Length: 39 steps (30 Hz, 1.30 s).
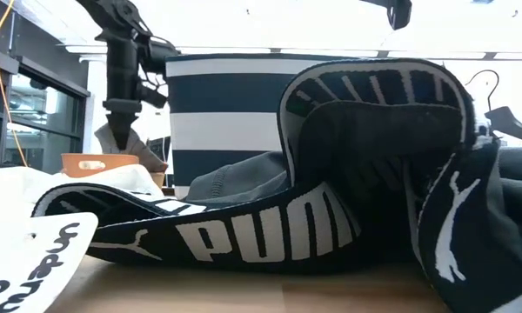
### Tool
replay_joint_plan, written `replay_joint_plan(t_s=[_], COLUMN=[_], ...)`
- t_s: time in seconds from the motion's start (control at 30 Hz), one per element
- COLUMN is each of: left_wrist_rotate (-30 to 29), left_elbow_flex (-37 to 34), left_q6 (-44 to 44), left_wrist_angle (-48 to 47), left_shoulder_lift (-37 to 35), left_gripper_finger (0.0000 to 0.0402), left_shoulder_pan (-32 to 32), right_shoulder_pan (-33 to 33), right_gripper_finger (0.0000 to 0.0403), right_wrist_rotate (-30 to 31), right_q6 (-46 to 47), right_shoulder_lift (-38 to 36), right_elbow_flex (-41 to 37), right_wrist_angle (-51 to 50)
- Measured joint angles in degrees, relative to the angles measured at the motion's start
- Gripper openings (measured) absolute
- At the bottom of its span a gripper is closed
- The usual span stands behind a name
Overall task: Pick & Place Cloths
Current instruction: Put the gray violet sock into the yellow bin
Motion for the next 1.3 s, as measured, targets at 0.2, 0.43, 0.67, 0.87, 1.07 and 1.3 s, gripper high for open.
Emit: replay_joint_plan(t_s=[0.2, 0.43, 0.67, 0.87, 1.07, 1.3], left_wrist_rotate=[-0.84, -2.11, -4.83, -1.41, 6.45, 4.09], left_elbow_flex=[0.02, 0.07, 0.07, 0.07, -0.01, -0.04], left_q6=[5.63, 5.51, -7.16, -11.95, -11.79, -13.48], left_wrist_angle=[-0.08, -0.76, -4.22, -6.80, -4.62, -2.87], left_shoulder_lift=[3.20, 4.93, 4.95, 5.00, 5.06, 5.13], left_gripper_finger=[0.0000, 0.0000, 0.0000, 0.0000, 0.0000, 0.0014], left_shoulder_pan=[0.06, 0.04, 3.32, 5.63, 5.52, 5.57], right_shoulder_pan=[0.00, 0.00, 0.00, 0.02, 0.02, 0.02], right_gripper_finger=[0.0247, 0.0247, 0.0247, 0.0247, 0.0247, 0.0247], right_wrist_rotate=[0.00, 0.02, 1.42, 1.51, 1.98, 2.76], right_q6=[0.20, 0.21, 0.21, 0.21, 0.21, 0.21], right_shoulder_lift=[0.00, 0.00, 0.00, 0.00, 0.00, 0.00], right_elbow_flex=[0.00, 0.00, 0.00, 0.00, 0.00, 0.00], right_wrist_angle=[0.00, 0.00, 0.02, 0.09, 0.09, 0.07])
